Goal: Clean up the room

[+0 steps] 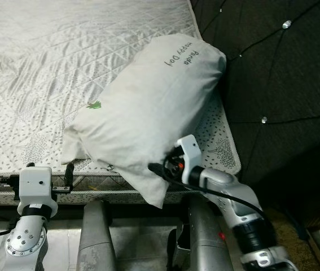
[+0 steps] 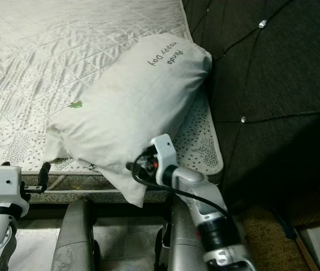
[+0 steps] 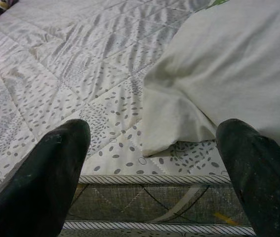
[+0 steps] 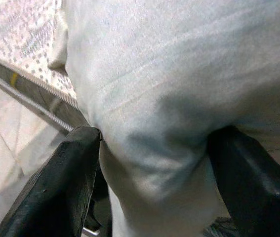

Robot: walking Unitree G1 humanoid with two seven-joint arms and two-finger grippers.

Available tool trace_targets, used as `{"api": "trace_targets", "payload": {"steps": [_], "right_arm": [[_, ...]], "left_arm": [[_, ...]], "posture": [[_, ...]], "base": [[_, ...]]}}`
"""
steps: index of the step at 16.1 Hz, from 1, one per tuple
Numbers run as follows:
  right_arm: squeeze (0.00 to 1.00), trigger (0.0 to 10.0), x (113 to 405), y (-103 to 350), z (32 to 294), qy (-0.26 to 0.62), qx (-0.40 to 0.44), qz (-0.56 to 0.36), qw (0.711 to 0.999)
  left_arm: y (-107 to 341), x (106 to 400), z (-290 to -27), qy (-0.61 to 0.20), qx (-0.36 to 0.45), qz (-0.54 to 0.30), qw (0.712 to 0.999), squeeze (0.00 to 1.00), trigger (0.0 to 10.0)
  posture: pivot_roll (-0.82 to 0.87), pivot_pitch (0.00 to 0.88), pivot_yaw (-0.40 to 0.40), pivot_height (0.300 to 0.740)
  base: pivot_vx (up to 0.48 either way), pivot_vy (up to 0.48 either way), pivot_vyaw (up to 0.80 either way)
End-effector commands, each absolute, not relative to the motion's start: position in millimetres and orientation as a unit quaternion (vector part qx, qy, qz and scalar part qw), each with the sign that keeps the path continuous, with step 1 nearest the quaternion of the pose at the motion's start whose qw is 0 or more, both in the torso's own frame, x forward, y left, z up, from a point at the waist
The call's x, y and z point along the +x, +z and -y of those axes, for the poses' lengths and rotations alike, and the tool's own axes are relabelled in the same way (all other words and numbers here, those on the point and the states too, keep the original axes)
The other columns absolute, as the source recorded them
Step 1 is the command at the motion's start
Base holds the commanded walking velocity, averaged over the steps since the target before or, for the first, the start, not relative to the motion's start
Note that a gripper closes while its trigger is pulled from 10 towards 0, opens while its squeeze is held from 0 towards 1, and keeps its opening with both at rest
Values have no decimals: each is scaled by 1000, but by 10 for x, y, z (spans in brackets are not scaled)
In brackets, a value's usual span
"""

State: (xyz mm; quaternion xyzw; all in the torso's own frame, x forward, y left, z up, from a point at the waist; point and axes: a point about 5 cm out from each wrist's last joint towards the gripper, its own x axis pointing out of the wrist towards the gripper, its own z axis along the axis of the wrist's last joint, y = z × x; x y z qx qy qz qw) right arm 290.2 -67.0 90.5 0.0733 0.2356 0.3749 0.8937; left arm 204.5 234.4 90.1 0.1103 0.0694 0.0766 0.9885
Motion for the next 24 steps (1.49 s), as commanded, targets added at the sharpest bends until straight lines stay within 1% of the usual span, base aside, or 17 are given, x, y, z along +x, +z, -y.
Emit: {"api": "trace_targets", "payload": {"steps": [1, 2, 5, 6, 7, 12, 13, 15, 17, 20, 21, 24], "right_arm": [[0, 1686, 2886, 919, 559, 392, 92, -239, 884], [0, 0, 2883, 917, 545, 389, 100, -241, 883], [0, 0, 2880, 902, 535, 380, 105, -243, 886], [0, 0, 2925, 907, 547, 348, 132, -239, 897], [0, 0, 2944, 903, 554, 333, 142, -242, 900], [0, 0, 2966, 884, 525, 313, 164, -253, 901], [0, 0, 2980, 901, 526, 305, 187, -244, 901], [0, 0, 3029, 943, 575, 290, 209, -230, 905], [0, 0, 3125, 976, 653, 265, 216, -220, 914], [0, 0, 3274, 1035, 782, 236, 202, -197, 930], [0, 0, 3420, 1110, 881, 210, 192, -177, 942], [0, 0, 3460, 1137, 908, 204, 188, -170, 946]], "left_arm": [[886, 2015, -2367, 78, 116, -79, 987, 0, 10000], [887, 2016, -2363, 77, 116, -79, 987, 0, 10000], [882, 2029, -2360, 76, 116, -79, 987, 0, 10000], [868, 2040, -2359, 74, 118, -81, 987, 0, 10000], [865, 2046, -2353, 72, 119, -81, 987, 0, 10000], [876, 2086, -2351, 71, 120, -78, 987, 0, 10000], [871, 2083, -2349, 71, 122, -78, 987, 0, 10000], [862, 2082, -2351, 71, 123, -80, 987, 0, 10000], [851, 2123, -2367, 71, 131, -84, 985, 0, 10000], [874, 2181, -2388, 70, 130, -76, 986, 0, 10000], [873, 2204, -2391, 74, 132, -73, 986, 0, 10000], [873, 2212, -2390, 76, 131, -72, 986, 0, 10000]], "posture": [[206, 134, -75, 557], [206, 134, -75, 557], [208, 123, -78, 557], [203, 112, -75, 557], [203, 112, -75, 557], [204, 105, -72, 557], [205, 98, -75, 557], [203, 93, -77, 557], [193, 110, -67, 557], [183, 81, -64, 557], [180, 74, -63, 557], [180, 74, -63, 557]], "base": [[0, 0, 0], [0, 0, 0], [0, 0, 0], [0, 0, 0], [0, 0, 0], [0, 0, 0], [0, 0, 0], [0, 0, 0], [0, 0, 0], [0, 0, 0], [0, 0, 0], [0, 0, 0]]}}
